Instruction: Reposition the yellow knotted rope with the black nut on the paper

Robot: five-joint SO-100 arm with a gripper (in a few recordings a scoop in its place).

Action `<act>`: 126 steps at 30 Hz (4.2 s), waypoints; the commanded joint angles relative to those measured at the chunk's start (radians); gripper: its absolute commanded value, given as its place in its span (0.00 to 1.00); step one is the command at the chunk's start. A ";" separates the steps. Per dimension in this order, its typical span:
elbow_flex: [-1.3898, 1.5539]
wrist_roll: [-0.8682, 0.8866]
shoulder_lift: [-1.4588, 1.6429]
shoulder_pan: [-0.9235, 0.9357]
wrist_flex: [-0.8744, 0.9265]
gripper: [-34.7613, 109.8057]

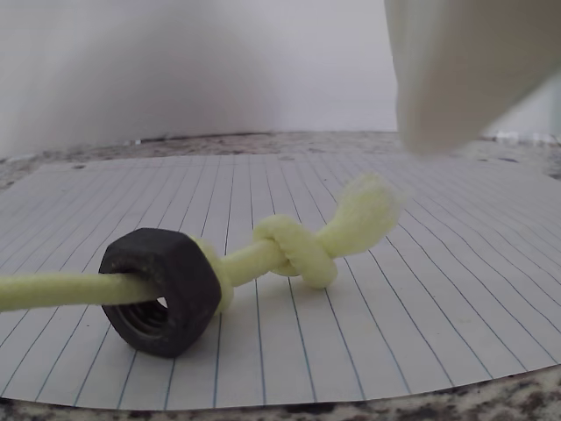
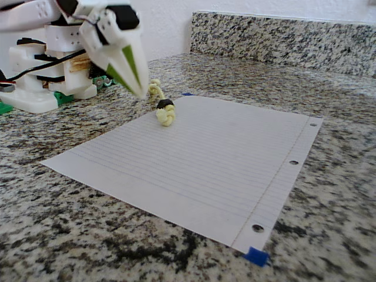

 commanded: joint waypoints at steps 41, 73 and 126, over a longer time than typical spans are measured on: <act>-0.476 -0.009 -1.149 -0.104 -0.210 0.53; -0.640 -0.009 -1.378 -0.120 -0.170 0.44; -0.637 0.261 -0.723 0.537 -0.781 0.24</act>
